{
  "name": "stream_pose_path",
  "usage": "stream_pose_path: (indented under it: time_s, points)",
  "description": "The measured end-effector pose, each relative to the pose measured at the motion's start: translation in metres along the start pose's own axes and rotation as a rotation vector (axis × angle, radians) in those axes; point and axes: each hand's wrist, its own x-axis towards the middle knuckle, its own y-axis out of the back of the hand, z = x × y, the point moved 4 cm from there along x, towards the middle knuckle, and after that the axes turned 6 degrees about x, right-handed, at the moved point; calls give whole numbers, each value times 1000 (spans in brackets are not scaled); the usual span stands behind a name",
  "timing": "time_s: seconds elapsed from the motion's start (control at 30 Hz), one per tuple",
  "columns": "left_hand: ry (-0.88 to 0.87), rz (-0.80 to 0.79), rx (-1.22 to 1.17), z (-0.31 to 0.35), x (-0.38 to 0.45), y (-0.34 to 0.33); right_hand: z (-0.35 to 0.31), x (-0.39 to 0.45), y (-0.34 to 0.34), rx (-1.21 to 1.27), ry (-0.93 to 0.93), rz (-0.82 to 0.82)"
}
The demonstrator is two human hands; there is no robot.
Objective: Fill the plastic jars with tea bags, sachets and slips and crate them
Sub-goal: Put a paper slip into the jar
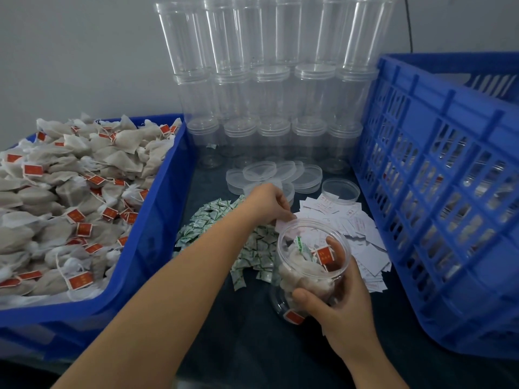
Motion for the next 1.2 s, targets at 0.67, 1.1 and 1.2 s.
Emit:
stream_pose_path:
  time_s: [0.67,1.1,1.2]
  points:
    - [-291,-105,-129,67,-118,49,8,-2,3,-32,-113,-11]
    - [-405,18,283,73,-119,21,5,-1,0,-20,-81,-12]
    - [-412,48,295,73,-121,19,6,-1,0,-40,-76,-13]
